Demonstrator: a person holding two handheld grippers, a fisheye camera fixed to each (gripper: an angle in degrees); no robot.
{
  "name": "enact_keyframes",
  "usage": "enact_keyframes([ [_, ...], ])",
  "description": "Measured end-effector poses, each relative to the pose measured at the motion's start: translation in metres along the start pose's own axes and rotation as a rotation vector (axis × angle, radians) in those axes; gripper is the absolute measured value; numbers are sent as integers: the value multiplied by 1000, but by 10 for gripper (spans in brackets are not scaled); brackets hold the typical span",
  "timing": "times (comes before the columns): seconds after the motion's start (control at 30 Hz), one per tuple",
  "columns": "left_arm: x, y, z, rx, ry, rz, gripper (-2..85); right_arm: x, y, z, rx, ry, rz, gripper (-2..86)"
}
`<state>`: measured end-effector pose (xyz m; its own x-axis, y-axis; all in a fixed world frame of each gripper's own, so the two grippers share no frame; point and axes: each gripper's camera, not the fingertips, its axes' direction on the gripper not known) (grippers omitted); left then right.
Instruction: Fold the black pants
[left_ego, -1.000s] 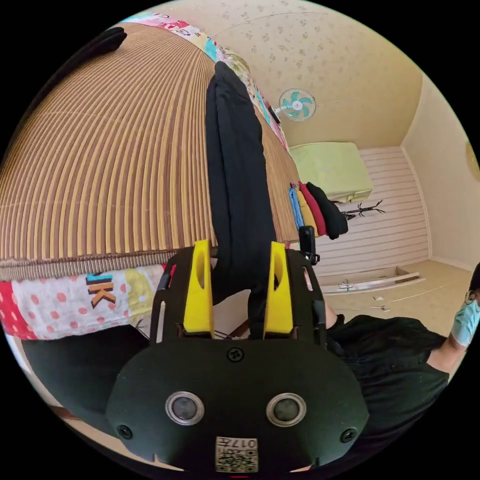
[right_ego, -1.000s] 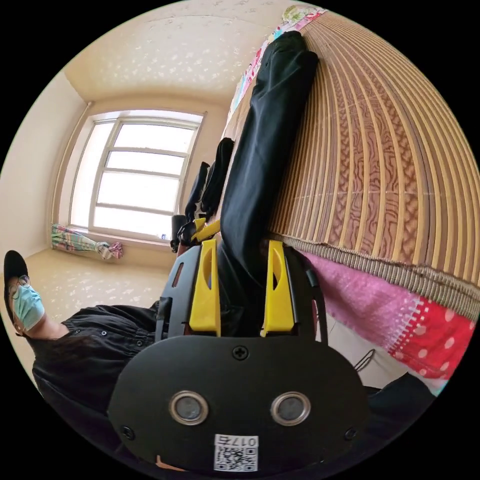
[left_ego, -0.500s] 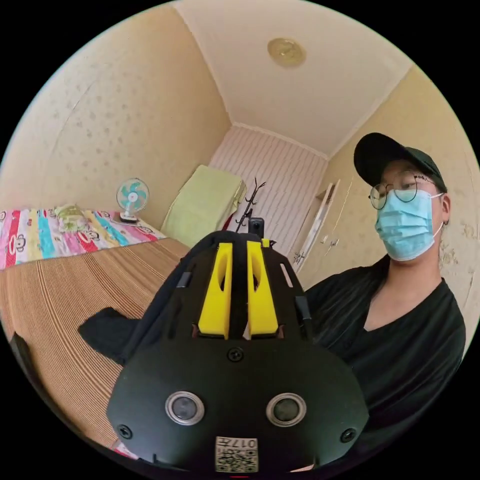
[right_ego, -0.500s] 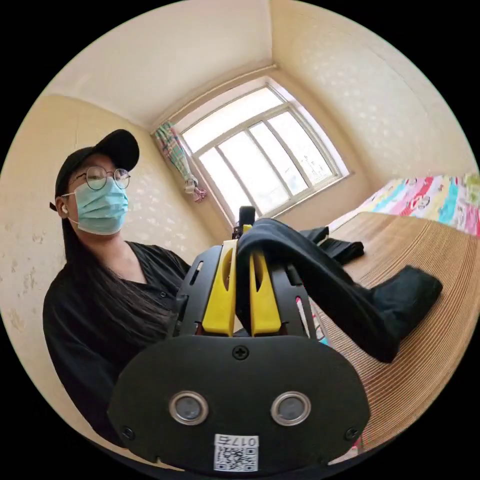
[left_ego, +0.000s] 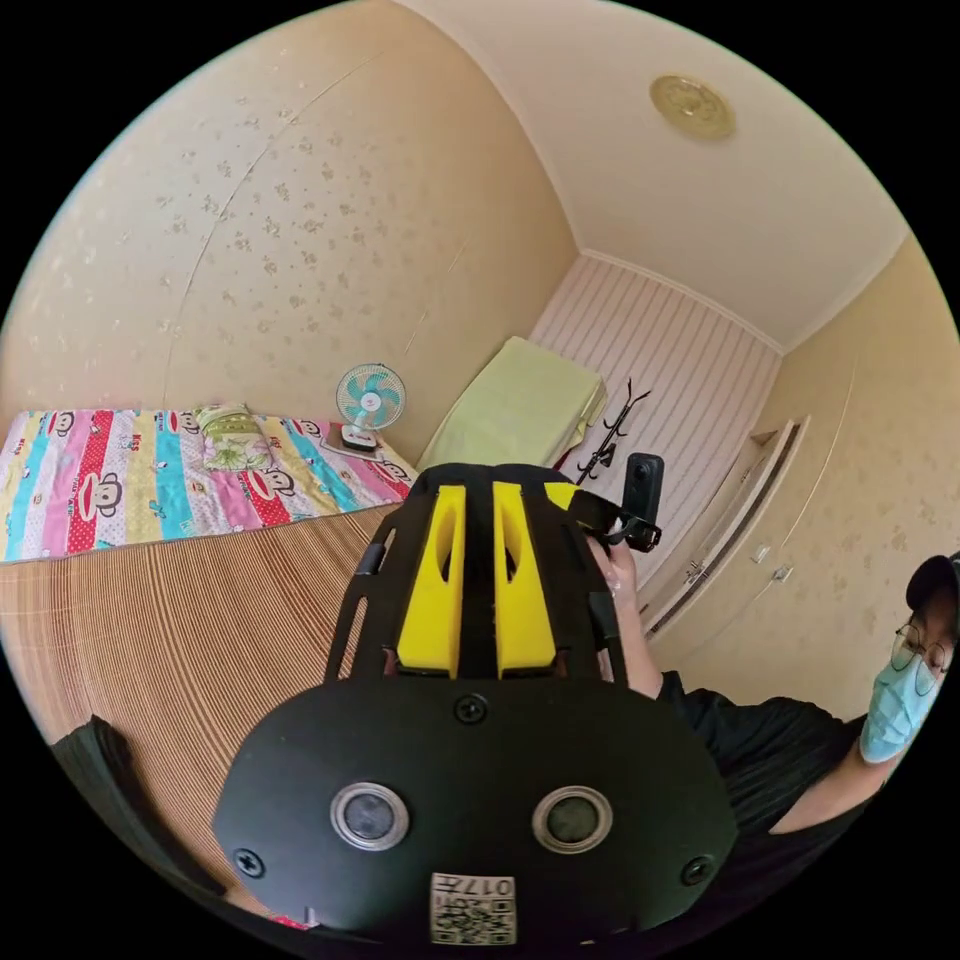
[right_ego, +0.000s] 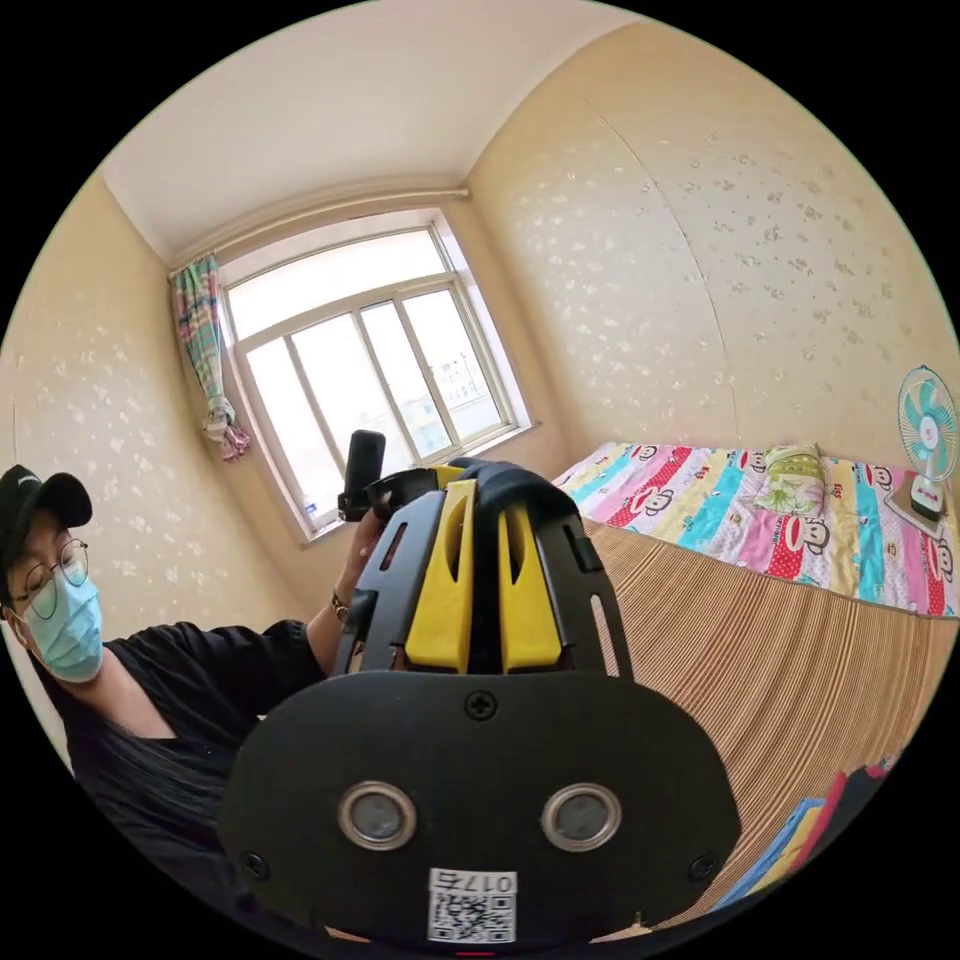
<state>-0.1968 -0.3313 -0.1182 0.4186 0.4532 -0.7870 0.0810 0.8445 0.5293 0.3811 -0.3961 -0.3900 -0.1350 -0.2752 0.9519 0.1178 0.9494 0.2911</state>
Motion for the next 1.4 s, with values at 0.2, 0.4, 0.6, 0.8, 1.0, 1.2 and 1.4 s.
enact_keyframes([
  [0.2, -61, 69, 35, -92, -27, 33, 52, 26, 55, 52, -73, 109, -50, 5],
  [0.4, -112, 319, 101, -512, -20, -144, 75, 64, 303, 111, -418, 10, 168, 44],
  [0.6, -180, 412, 70, -424, 62, -514, 130, 97, 479, 81, -247, -244, 757, 62],
  [0.8, -288, 357, 76, -305, -18, -695, 197, 110, 433, 62, -201, -117, 675, 51],
  [1.0, -310, 322, 202, -454, 170, -716, 193, 109, 427, 38, -103, -158, 665, 34],
  [1.2, -273, 286, 365, -552, 320, -717, 166, 98, 479, -19, -4, -76, 805, 27],
  [1.4, -219, 286, 455, -649, 403, -684, 154, 80, 488, -72, 62, 58, 828, 26],
])
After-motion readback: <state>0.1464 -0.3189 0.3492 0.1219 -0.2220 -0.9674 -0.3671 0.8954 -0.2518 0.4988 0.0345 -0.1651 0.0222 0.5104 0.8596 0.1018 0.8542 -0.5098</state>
